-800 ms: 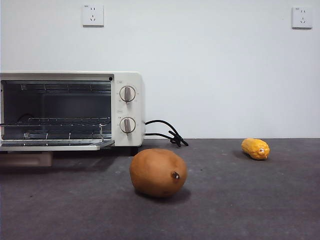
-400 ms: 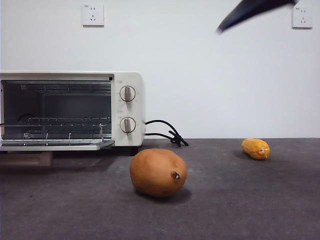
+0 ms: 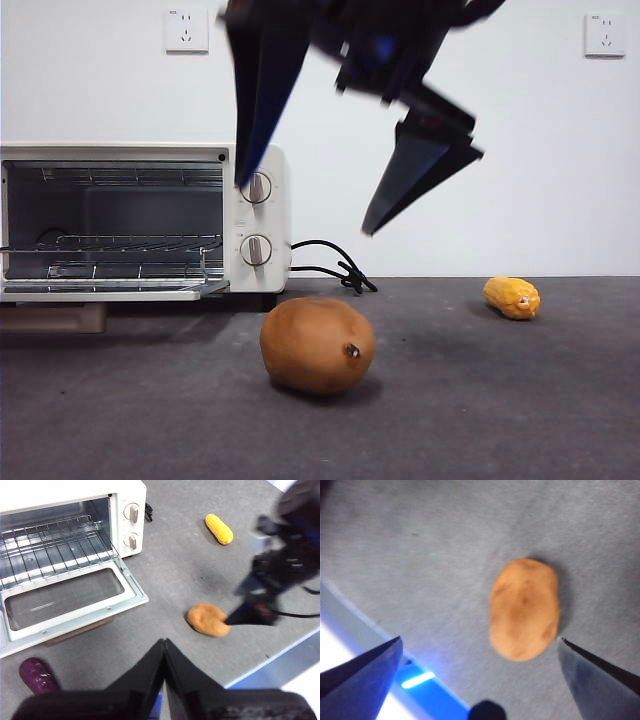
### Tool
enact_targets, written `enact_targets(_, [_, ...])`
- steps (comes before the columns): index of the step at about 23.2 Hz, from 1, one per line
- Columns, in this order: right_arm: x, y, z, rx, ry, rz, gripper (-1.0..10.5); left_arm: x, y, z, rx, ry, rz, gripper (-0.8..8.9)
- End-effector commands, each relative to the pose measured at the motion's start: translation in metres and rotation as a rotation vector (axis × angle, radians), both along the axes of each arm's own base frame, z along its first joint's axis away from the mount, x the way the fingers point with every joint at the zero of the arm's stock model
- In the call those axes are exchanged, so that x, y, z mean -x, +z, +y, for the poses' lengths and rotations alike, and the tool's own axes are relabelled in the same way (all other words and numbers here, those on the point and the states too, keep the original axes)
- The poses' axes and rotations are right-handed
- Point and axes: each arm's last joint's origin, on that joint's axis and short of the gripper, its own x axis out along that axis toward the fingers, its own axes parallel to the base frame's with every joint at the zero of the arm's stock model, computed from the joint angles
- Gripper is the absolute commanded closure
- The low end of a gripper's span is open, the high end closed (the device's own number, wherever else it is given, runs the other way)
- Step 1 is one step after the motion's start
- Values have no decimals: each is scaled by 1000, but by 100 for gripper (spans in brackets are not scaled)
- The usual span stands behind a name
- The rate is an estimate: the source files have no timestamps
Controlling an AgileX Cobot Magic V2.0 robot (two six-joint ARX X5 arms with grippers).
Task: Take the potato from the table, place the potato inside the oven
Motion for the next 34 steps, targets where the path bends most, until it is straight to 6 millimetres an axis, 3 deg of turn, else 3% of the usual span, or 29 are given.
enact_targets(1, [-7, -6, 10, 32, 18, -18, 366, 3, -2, -1, -3, -22, 2, 819])
enact_targets(5, [-20, -21, 24, 88, 25, -7, 279, 4, -3, -2, -4, -60, 10, 819])
enact_targets(12, [-31, -65, 36, 197, 47, 62, 280, 5, -3, -2, -5, -94, 14, 819])
enact_targets(20, [-37, -90, 41, 257, 38, 78, 299, 5, -3, -3, -5, -114, 16, 819])
enact_targets(23, [-37, -99, 42, 280, 37, 100, 561, 5, -3, -3, -5, -114, 16, 819])
enact_targets(26, [-36, -98, 43, 273, 19, 104, 882, 5, -3, -3, -5, -114, 16, 819])
enact_targets(30, [-36, -80, 44, 272, -43, 147, 886, 5, -3, -3, -5, -114, 16, 819])
enact_targets(34, [-43, -31, 60, 160, -53, 159, 886, 5, -3, -3, -5, -114, 16, 819])
